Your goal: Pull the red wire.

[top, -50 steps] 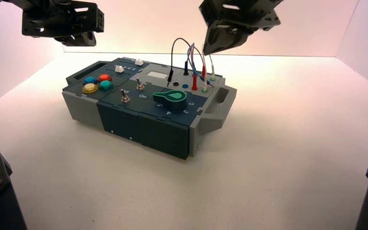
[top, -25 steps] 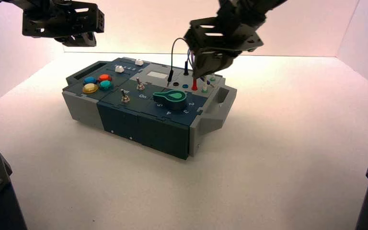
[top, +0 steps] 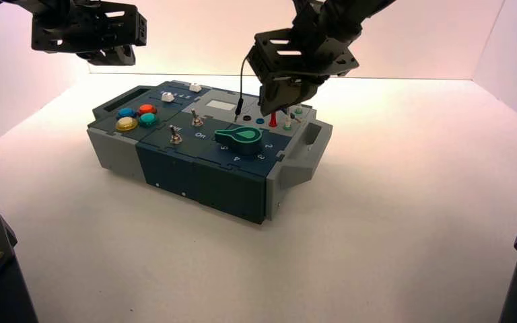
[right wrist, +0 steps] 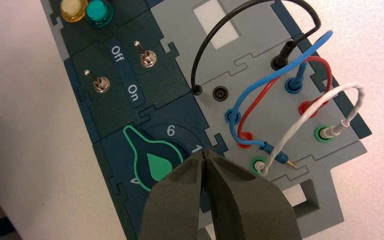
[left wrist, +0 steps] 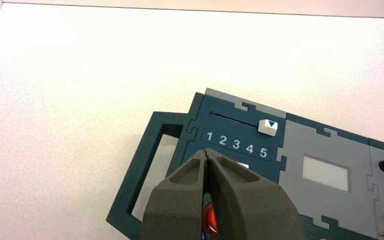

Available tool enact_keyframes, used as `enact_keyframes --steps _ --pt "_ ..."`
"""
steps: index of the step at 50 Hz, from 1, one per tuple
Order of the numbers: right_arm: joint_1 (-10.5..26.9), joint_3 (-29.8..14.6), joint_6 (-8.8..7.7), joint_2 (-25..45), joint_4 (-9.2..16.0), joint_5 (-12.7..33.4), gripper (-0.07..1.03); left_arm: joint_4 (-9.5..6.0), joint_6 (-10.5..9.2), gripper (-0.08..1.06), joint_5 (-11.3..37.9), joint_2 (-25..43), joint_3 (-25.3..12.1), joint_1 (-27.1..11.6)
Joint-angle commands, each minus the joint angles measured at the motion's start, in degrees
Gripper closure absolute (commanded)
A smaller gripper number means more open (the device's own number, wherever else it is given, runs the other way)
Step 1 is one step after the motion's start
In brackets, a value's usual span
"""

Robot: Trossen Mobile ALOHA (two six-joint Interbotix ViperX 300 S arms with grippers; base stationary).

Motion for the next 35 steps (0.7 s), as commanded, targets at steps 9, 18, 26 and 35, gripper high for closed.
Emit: enact_keyframes --steps 9,18,26,35 --pt "-0.62 -1.76 0.09 0.26 0.09 -0.97 0.99 0.09 0.00 1.01 0.00 -0.44 -1.23 -0.18" --pt "-2.02 -1.93 0.00 0.26 0.09 -1.41 0.99 0.18 0.09 1.01 0.00 -0.44 -1.23 -0.26" --pt "-3.34 -1.67 0.09 0.00 0.09 -1.41 0.99 0.09 0.00 1.01 0.00 -0.44 -1.14 -0.26" --pt "-3.69 -1.85 0.09 0.26 0.09 -0.97 0.96 0.09 0.00 1.01 0.00 -0.44 -1.14 -0.26"
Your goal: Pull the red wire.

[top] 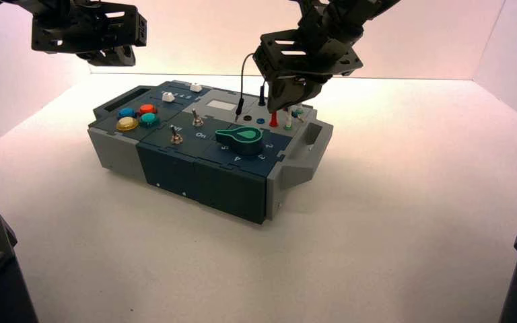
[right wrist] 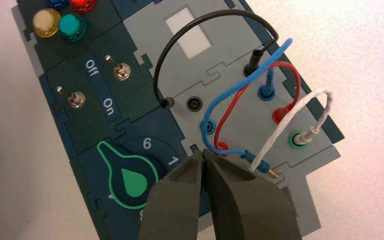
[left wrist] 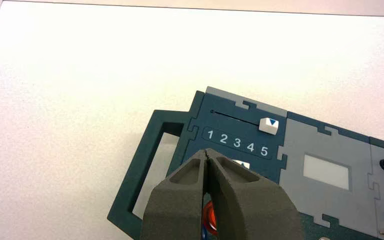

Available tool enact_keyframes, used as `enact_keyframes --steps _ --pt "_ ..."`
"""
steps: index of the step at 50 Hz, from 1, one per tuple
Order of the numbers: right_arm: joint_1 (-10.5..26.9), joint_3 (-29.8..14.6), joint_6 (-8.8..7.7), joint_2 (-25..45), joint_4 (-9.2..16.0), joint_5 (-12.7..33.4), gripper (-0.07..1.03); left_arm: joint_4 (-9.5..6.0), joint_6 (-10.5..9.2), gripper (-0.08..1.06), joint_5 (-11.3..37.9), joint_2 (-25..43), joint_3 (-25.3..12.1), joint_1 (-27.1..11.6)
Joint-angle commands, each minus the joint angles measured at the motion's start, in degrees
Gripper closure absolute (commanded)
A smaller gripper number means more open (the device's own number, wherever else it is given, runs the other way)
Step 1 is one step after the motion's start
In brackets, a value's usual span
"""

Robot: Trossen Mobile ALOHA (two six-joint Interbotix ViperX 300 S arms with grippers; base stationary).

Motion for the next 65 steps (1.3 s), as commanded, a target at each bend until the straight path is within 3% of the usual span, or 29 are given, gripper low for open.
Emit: enact_keyframes --steps 1,14,30,38,65 --pt "-0.53 -1.32 0.09 -0.62 0.09 -0.09 0.96 0.09 0.18 1.01 -0.18 -0.44 -1.23 -0.26" --pt "-0.53 -1.76 -0.09 0.00 0.09 0.70 0.76 0.00 0.09 1.01 -0.26 -0.44 -1.32 -0.26" --pt "-0.53 -1.58 -0.18 -0.88 -0.35 1.05 0.76 0.00 0.09 1.01 -0.26 -0.53 -1.32 -0.26" --pt "-0.53 -1.58 -0.26 -1.23 -0.62 1.93 0.68 0.09 0.09 1.01 -0.26 -0.53 -1.32 -0.26" --pt "-3.08 -3.52 -0.35 -0.26 -0.70 1.93 0.68 0.09 0.09 1.01 -0.26 -0.70 -1.49 -1.23"
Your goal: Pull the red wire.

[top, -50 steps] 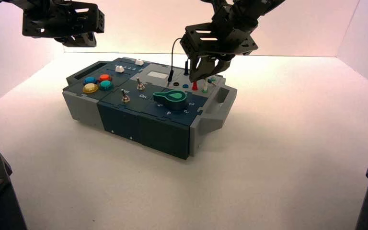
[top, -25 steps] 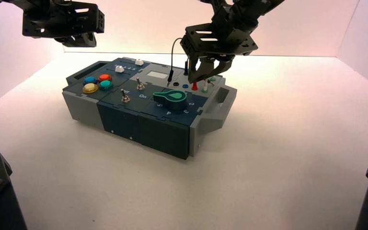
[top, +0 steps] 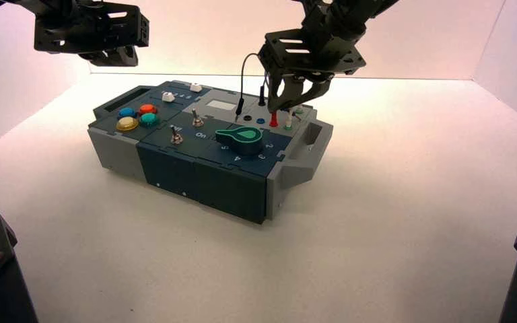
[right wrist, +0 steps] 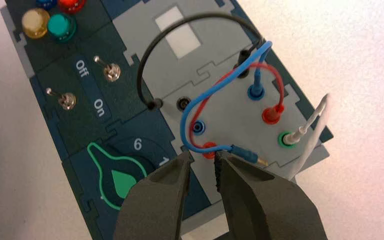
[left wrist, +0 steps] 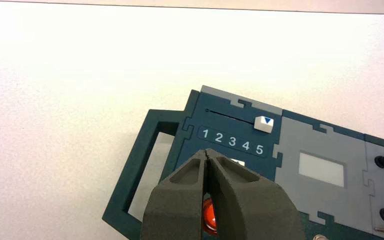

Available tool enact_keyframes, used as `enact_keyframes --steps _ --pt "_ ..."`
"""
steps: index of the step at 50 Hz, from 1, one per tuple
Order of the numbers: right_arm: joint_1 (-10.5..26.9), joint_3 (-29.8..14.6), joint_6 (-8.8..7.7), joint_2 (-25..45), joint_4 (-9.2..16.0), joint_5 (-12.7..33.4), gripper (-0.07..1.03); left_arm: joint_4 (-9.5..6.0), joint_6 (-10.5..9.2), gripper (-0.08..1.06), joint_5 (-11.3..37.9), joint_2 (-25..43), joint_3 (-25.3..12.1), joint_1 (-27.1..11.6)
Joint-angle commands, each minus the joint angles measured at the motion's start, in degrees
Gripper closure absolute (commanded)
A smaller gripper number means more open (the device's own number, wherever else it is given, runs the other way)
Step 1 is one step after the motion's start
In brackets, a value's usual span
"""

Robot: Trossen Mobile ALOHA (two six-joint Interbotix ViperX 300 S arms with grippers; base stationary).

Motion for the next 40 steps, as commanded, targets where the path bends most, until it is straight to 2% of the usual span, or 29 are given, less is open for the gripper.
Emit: enact_keyframes --steps 1,17,40 --pt "-1.05 -2.37 -0.26 -0.53 -0.09 -0.35 0.67 0.09 0.00 1.00 -0.35 -0.70 -1.32 -0.35" --pt "-1.05 -5.19 -0.18 3.08 -0.09 0.62 0.67 0.09 0.00 1.01 -0.35 -0.79 -1.41 -0.35" --pt "-1.14 -3.60 -0.18 2.55 -0.09 1.58 0.68 0.18 0.00 1.01 -0.26 -0.88 -1.32 -0.35"
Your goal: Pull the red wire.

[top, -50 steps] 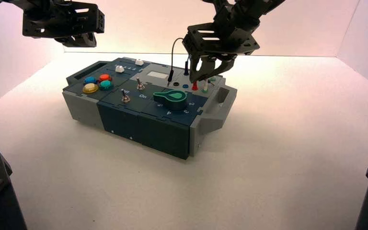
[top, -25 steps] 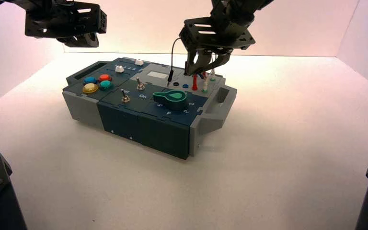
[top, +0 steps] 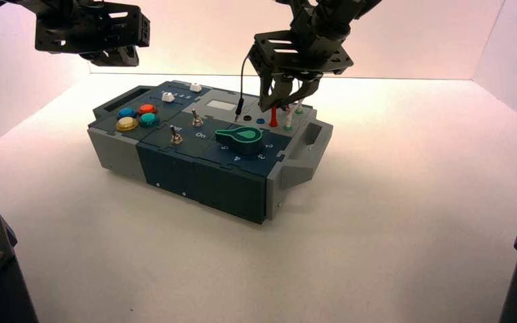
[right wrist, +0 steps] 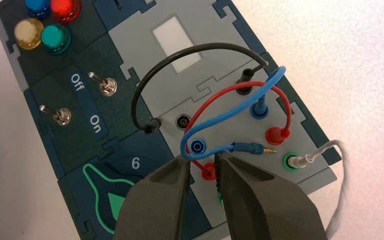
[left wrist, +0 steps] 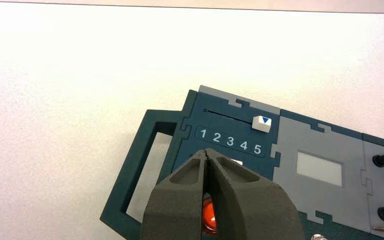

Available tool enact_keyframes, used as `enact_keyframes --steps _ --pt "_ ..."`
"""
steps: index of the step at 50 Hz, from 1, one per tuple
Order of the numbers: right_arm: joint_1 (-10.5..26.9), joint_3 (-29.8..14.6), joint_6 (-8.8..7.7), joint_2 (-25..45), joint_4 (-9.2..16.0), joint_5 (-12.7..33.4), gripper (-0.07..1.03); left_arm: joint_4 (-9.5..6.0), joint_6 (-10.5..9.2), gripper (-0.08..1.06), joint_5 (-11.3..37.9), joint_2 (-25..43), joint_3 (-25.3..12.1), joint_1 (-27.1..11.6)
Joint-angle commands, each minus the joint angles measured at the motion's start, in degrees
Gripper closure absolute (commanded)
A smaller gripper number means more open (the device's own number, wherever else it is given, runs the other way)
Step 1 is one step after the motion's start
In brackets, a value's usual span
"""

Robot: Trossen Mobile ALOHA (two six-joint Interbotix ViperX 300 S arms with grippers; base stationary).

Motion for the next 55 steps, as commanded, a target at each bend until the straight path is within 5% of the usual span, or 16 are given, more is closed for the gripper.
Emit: enact_keyframes --steps 1,10,22,55 --pt "-0.70 0.09 -0.09 -1.32 -0.09 -0.09 0.68 0.00 0.00 1.01 -0.35 -0.97 -1.32 -0.26" --pt "-0.79 0.18 -0.09 -1.32 -0.09 0.18 0.72 0.09 -0.09 1.01 -0.18 -0.97 -1.32 -0.26" --pt "-0.79 0.18 -0.09 -1.23 -0.09 0.26 0.99 0.00 0.00 1.01 -0.09 -0.97 -1.32 -0.26" --pt "-0.79 0.18 -0.09 -8.79 -0.26 3.08 0.99 0.09 0.00 1.01 -0.09 -1.05 -1.32 -0.26"
